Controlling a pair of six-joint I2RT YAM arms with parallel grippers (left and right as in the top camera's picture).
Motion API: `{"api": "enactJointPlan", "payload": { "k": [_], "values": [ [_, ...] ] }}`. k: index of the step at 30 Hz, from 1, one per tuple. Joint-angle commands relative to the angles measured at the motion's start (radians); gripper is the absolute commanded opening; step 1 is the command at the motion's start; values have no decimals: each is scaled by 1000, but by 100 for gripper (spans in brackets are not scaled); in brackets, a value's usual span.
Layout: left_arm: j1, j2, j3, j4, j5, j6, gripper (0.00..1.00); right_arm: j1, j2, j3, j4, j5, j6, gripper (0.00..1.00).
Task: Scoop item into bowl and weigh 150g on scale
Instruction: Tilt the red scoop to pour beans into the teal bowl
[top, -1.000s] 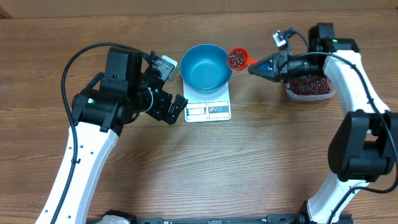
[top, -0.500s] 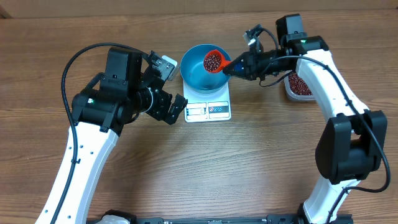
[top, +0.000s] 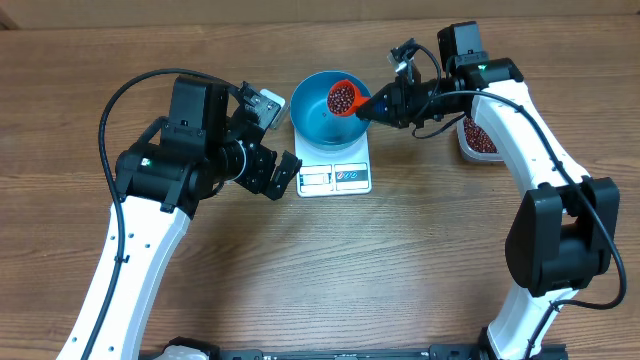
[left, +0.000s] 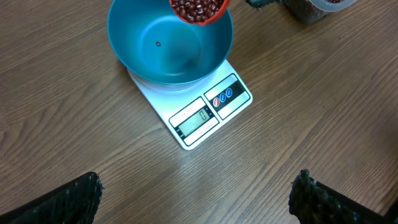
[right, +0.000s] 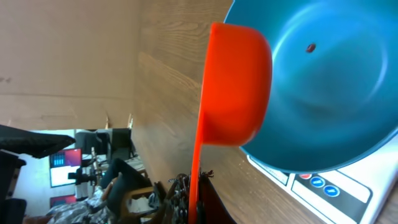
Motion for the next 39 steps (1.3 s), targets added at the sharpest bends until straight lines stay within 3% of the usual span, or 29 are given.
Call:
{"api": "enactJointPlan", "payload": {
  "k": [1,16,39],
  "values": [
    [2,7,14,-2,7,15,100,13,-44,32,21,47,-1,4],
    [2,7,14,-2,7,15,100,127,-44,32,74,368,-9,4],
    [2,7,14,-2,7,15,100,199,-44,32,81,556,-84,4]
  ]
}}
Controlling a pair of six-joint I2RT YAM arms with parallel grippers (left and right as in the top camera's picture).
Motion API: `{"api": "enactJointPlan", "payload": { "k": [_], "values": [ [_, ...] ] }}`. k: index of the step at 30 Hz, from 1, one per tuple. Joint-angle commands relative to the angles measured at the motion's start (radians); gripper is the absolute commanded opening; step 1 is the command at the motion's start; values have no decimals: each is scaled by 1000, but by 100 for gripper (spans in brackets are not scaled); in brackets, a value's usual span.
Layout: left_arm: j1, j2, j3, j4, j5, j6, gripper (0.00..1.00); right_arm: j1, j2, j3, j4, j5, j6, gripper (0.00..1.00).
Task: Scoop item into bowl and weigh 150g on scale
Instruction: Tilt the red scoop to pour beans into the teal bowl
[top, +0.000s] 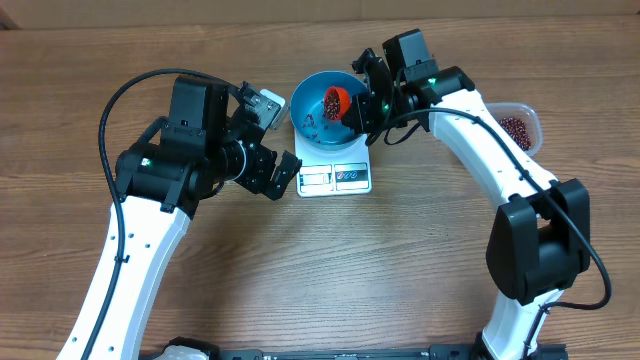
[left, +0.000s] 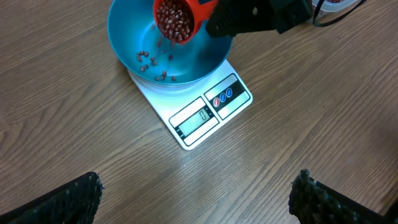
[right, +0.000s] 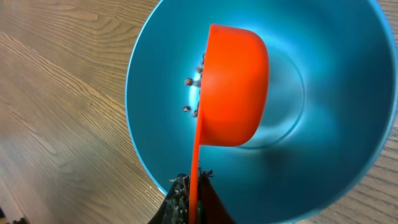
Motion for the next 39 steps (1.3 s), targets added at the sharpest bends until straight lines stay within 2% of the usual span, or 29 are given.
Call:
{"api": "enactJointPlan", "payload": {
  "k": [1,39],
  "values": [
    [2,7,14,-2,7,15,99,11,-44,32,6,25,-21,4],
    [2,7,14,-2,7,15,100,11,-44,32,-9,72,-55,4]
  ]
}}
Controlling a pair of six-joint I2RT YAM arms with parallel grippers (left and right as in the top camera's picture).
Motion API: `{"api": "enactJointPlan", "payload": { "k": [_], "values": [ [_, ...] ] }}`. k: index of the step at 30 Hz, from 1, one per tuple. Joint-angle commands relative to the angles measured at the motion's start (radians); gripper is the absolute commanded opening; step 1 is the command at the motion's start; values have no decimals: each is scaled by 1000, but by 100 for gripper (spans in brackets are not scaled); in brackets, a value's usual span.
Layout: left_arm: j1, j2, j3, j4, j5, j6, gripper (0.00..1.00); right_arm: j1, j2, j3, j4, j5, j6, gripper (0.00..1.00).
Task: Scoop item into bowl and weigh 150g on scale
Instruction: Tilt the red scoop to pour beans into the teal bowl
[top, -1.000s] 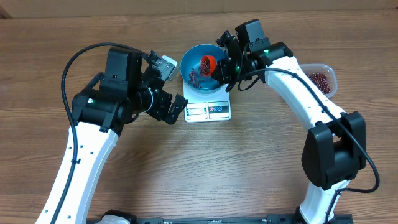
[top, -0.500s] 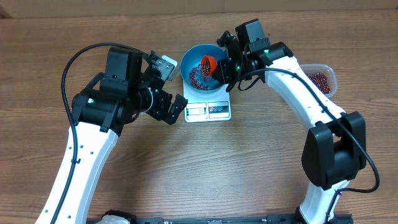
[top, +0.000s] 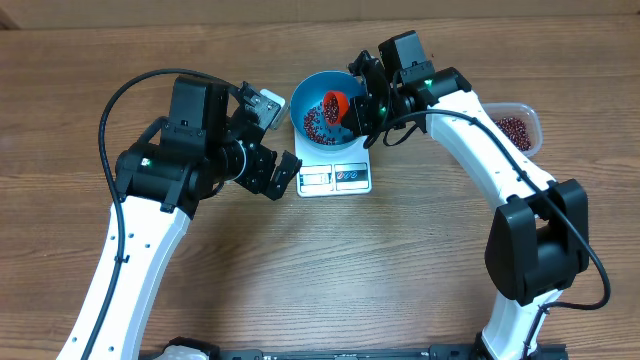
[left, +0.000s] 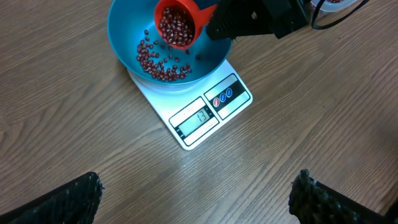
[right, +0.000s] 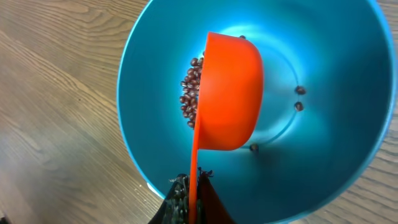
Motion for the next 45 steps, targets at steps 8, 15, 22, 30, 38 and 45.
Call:
{"api": "enactJointPlan", "payload": {
  "k": [8,15,22,30,38,45],
  "values": [
    [2,7,14,-2,7,15,99,4,-44,32,-8,113,-71,4],
    [2,7,14,-2,7,15,99,47,-44,36,-12,233,-100,4],
    [2,7,14,-2,7,15,100,80,-44,36,-13,334,-124,4],
    [2,7,14,-2,7,15,100,85,-44,36,-27,388,-232,4],
    [2,7,14,-2,7,15,100,131,-49,37,9,453,-280,4],
    [2,7,14,-2,7,15,100,180,-50,49,52,542,-285,4]
  ]
}}
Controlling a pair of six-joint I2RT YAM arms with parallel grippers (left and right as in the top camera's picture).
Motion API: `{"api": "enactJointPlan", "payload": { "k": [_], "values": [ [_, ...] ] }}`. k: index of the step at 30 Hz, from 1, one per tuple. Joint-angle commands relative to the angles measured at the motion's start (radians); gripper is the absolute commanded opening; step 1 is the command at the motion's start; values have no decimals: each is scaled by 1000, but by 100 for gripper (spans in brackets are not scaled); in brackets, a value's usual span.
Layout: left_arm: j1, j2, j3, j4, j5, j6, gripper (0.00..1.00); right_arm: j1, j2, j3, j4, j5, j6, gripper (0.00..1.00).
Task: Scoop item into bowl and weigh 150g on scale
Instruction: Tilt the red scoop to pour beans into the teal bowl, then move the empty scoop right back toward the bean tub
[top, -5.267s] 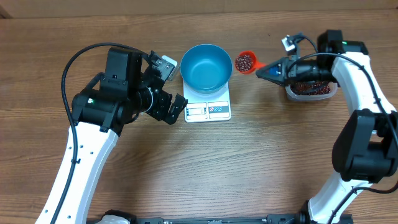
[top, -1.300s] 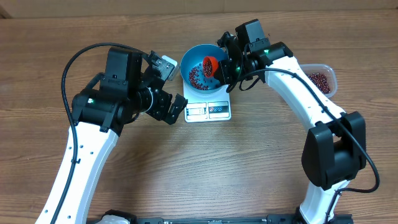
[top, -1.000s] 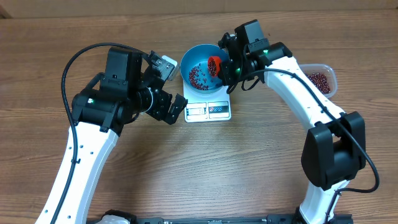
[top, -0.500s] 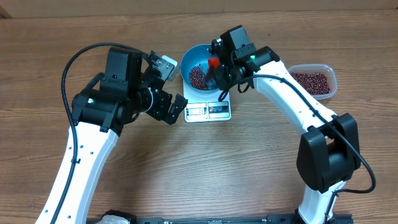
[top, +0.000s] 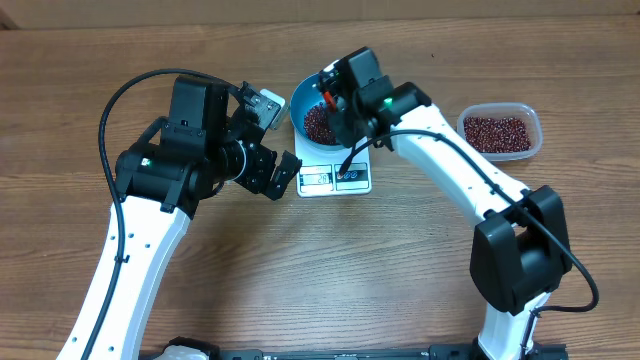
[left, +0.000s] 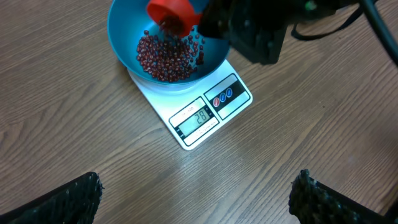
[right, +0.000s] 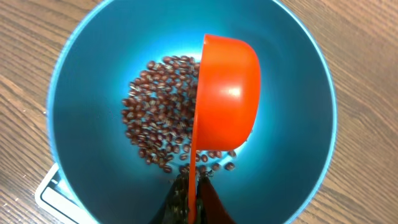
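Note:
A blue bowl (top: 300, 104) stands on a white digital scale (top: 335, 178) at the table's middle back. Red beans (left: 163, 55) lie heaped in the bowl. My right gripper (right: 193, 184) is shut on the handle of an orange scoop (right: 225, 93), which is tipped over on its side above the beans. The scale's display (left: 198, 118) reads about 28. My left gripper (left: 196, 190) hangs open over bare wood in front of the scale, holding nothing.
A clear plastic tub (top: 498, 132) of red beans sits at the back right. The right arm (top: 450, 170) reaches across from the right, over the scale's right side.
The scoop has tipped further over and emptied most of its beans into the bowl. The heap has grown and the display has gone from about 13 to about 28. The left arm stayed put.
My right gripper first held the full scoop level at the rim of the empty bowl. Then the scoop was tilted and the first beans lay in the bowl. The pile then grew, and now the scoop is turned over above a larger heap.

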Motion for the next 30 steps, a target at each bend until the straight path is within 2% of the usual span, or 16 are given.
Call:
{"api": "enactJointPlan", "payload": {
  "k": [1,15,24,30],
  "values": [
    [2,7,14,-2,7,15,100,20,-52,48,10,81,-18,4],
    [2,7,14,-2,7,15,100,24,-109,49,-10,100,4,4],
    [2,7,14,-2,8,15,100,6,-115,59,-21,-48,75,4],
    [2,7,14,-2,7,15,100,-13,-115,124,-42,-56,106,4]
  ]
}}
